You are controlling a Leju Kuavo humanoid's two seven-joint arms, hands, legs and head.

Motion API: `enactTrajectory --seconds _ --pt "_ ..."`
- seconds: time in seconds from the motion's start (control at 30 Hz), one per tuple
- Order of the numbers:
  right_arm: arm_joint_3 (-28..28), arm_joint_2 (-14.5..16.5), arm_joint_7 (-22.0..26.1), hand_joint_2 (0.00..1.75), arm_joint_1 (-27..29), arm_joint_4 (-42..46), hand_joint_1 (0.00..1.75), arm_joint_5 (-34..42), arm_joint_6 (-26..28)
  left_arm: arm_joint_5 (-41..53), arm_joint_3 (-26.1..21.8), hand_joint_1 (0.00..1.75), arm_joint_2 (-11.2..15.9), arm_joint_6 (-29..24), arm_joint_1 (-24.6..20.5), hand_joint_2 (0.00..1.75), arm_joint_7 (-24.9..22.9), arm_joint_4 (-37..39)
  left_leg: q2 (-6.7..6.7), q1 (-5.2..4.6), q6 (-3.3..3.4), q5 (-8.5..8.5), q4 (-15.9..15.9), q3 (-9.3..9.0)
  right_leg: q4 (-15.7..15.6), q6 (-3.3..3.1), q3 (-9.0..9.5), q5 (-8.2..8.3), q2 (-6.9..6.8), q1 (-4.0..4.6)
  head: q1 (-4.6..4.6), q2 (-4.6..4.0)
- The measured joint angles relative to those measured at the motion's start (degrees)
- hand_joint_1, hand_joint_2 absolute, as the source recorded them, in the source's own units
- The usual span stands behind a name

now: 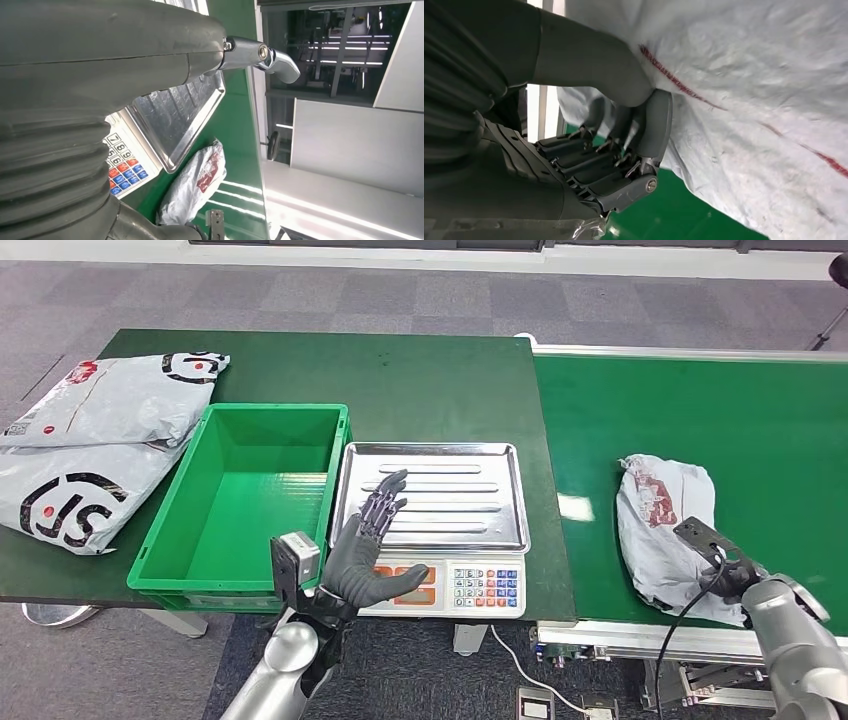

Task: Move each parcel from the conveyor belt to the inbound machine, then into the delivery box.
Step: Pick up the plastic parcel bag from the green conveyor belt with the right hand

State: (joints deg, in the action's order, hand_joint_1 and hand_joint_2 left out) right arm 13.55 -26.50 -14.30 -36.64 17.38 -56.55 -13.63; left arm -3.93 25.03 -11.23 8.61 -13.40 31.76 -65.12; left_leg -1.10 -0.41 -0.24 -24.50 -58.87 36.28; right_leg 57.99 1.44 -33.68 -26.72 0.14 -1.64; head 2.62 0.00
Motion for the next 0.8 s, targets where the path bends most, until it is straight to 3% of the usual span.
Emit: enactTrajectory --seconds 0.2,0.43,0.53,0.63,0.7,0.77,0.8 --pt "0.0 0.0 2.3 1.75 0.0 0.0 1.75 -0.2 1.5 -1.7 0.0 0.0 0.1 1.2 0.2 1.75 -0.4 -0.3 0.0 0.0 0.0 0.0 0.0 0.02 0.0 0.0 0.0 0.0 0.0 0.0 0.0 0.0" --pt "0.0 0.1 10.4 1.75 -1.2 0.0 1.75 1.2 9.5 -2.0 0.0 0.0 1.2 0.4 0.9 1.75 -1.1 -2.9 -0.01 0.0 0.01 0.01 0.0 0.03 0.0 0.0 0.02 0.0 -0.01 0.0 0.0 0.0" --pt "0.0 0.5 17.7 1.75 -2.1 0.6 1.75 4.2 15.7 -1.9 0.0 0.0 1.5 -0.1 1.7 1.75 -1.3 -4.1 -0.01 -0.01 0.01 0.02 0.0 0.05 0.0 0.0 0.0 0.01 0.0 0.0 0.0 0.0" --pt "0.7 1.3 30.5 1.75 -3.1 3.0 1.75 10.7 24.1 -1.4 0.0 0.0 1.7 -0.4 2.8 1.75 -1.4 -5.7 0.0 0.0 0.02 0.02 0.0 0.04 0.0 0.0 -0.02 0.01 0.0 0.0 0.0 0.0" --pt "1.4 2.0 36.0 1.75 -3.7 4.8 0.87 14.0 27.5 -1.0 0.0 0.0 1.7 -0.5 3.3 1.75 -1.4 -6.4 -0.02 0.01 0.02 0.02 0.0 0.03 0.0 0.0 -0.01 0.0 -0.03 0.01 0.0 0.0" --pt "1.8 2.6 38.5 1.75 -3.9 6.3 0.0 15.6 29.0 -0.8 0.0 0.0 1.7 -0.6 3.5 1.75 -1.5 -6.9 -0.06 0.01 0.02 0.02 0.0 0.03 0.0 0.0 -0.01 0.0 -0.08 0.01 0.0 0.0" --pt "1.9 2.8 39.8 1.75 -3.8 7.1 0.0 16.0 30.0 -0.7 0.0 0.0 1.7 -0.5 3.5 1.75 -1.5 -7.0 -0.06 0.01 0.02 0.02 0.0 0.04 0.0 0.0 -0.01 0.0 -0.08 0.01 0.0 0.0"
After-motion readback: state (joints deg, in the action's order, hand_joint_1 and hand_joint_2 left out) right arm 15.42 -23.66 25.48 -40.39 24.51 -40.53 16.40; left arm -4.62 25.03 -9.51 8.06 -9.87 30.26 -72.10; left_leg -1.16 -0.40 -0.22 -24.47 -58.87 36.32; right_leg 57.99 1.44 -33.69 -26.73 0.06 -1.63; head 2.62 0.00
